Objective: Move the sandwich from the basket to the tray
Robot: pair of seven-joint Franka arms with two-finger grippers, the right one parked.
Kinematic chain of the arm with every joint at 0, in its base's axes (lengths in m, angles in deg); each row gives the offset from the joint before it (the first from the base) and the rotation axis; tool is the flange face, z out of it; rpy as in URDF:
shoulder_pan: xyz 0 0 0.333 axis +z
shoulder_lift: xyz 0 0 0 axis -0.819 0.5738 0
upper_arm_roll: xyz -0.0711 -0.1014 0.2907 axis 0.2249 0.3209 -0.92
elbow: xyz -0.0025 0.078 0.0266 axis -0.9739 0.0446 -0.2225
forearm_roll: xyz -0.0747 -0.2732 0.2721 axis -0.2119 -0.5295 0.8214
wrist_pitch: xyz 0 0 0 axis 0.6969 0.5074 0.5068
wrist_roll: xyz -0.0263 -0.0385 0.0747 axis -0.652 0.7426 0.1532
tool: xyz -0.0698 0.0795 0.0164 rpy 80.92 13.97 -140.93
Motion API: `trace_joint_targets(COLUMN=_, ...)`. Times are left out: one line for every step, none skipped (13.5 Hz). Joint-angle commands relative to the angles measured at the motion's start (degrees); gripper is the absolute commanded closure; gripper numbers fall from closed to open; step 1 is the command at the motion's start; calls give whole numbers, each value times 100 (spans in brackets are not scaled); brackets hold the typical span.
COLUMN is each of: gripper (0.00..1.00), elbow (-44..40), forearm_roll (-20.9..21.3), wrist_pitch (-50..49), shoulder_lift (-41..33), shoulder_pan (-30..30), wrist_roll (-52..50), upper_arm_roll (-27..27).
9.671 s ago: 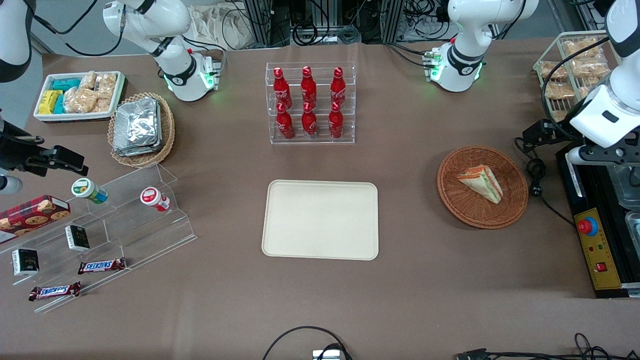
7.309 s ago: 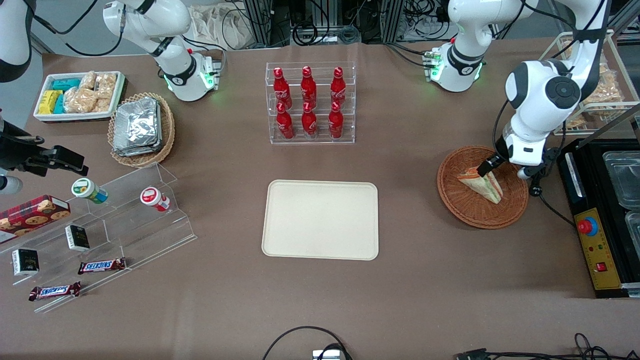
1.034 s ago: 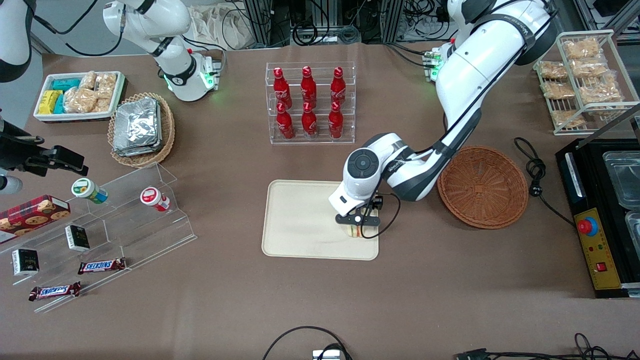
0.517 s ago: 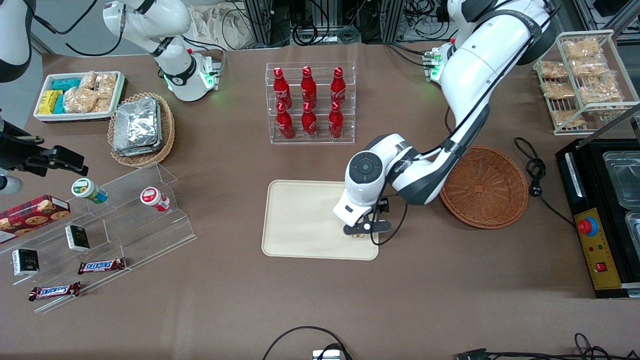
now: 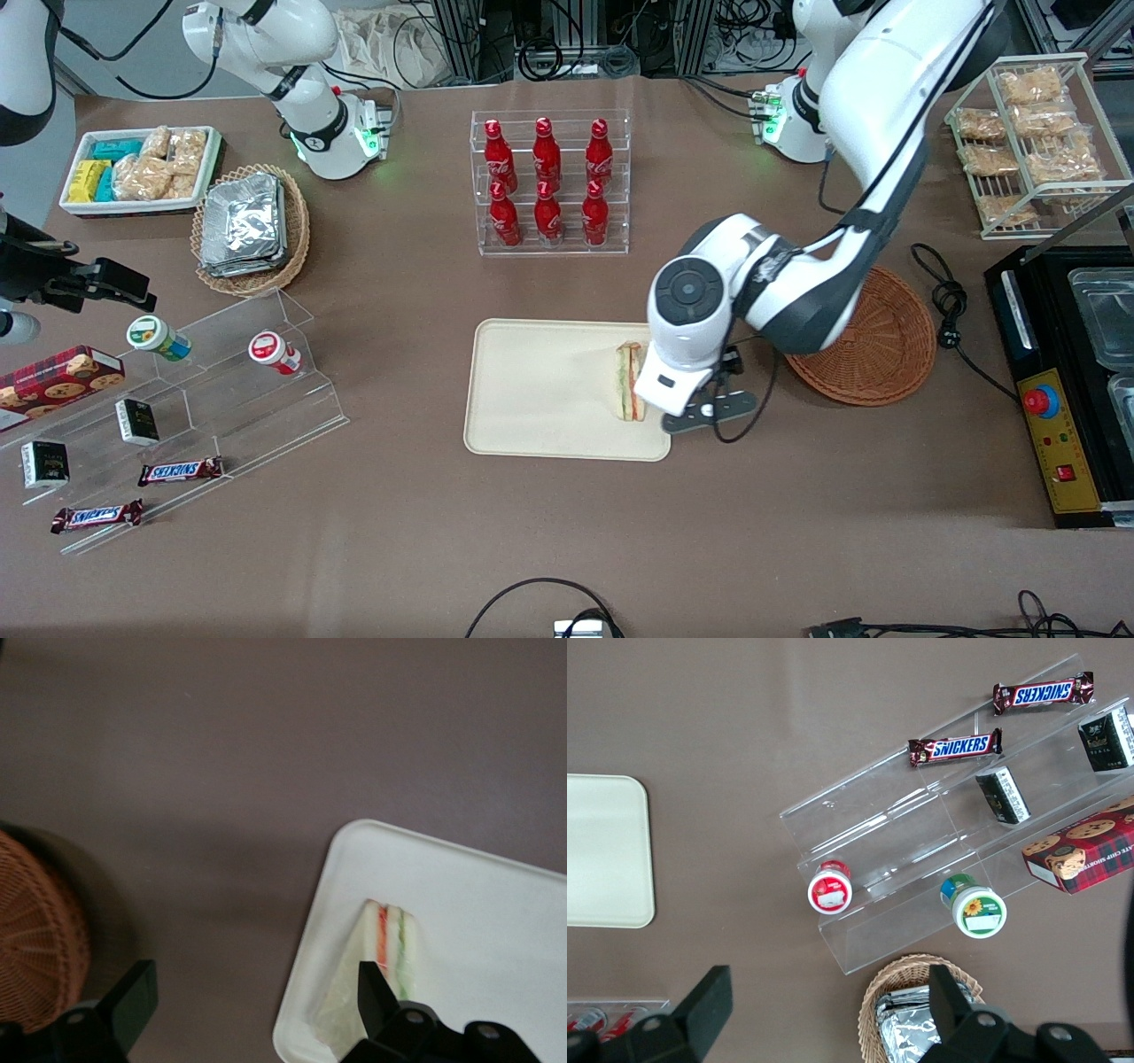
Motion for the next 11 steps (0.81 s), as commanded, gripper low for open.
trace_joint_targets(gripper=0, elbow=81, forearm_roll=-28, wrist_pitch=-293, shoulder_lift=-505, shoulder_pan=410, wrist_roll=-101, upper_arm_roll=23)
trace_joint_targets(gripper=0, elbow=81, forearm_roll=-185, wrist_pitch=-416, shoulder_lift=-646, shoulder_pan=551, wrist_roll=-14, upper_arm_roll=23)
trace_joint_targets(gripper=0, elbow=81, forearm_roll=-326, wrist_pitch=-461, shoulder_lift=-786, shoulder_pan=648, wrist_roll=74, upper_arm_roll=23)
trace_joint_targets(gripper=0, elbow=81, forearm_roll=-467, wrist_pitch=-470, shoulder_lift=-892, shoulder_pan=788, wrist_roll=188, upper_arm_roll=23)
trace_joint_targets(gripper=0, elbow=81, forearm_roll=-633, wrist_pitch=-479, shoulder_lift=-972, shoulder_pan=903, wrist_roll=328, upper_arm_roll=23)
trace_joint_targets(gripper=0, elbow=81, forearm_roll=-748, wrist_pitch=-540, shoulder_lift=-1033, shoulder_pan=956, wrist_roll=486, upper_arm_roll=23)
trace_joint_targets(gripper=0, elbow=81, forearm_roll=-767, wrist_pitch=-662, shoulder_lift=-1060, shoulder_pan=965, wrist_roll=584, upper_arm_roll=23)
trace_joint_targets(gripper=0, elbow=72, forearm_roll=-758, wrist_pitch=-751, shoulder_lift=-1086, shoulder_pan=966, wrist_roll=611, upper_arm_roll=14)
trace_joint_targets(gripper=0, elbow=72, forearm_roll=-758, wrist_pitch=-778, shoulder_lift=-1095, shoulder_pan=974, wrist_roll=620, upper_arm_roll=14)
trace_joint_targets(gripper=0, elbow=72, forearm_roll=-767, wrist_pitch=-778, shoulder_lift=-1113, shoulder_pan=1053, wrist_roll=620, upper_arm_roll=23)
trace_joint_targets(gripper=0, elbow=81, forearm_roll=-776, wrist_pitch=-769, shoulder_lift=-1174, shoulder_pan=1088, wrist_roll=716, upper_arm_roll=14)
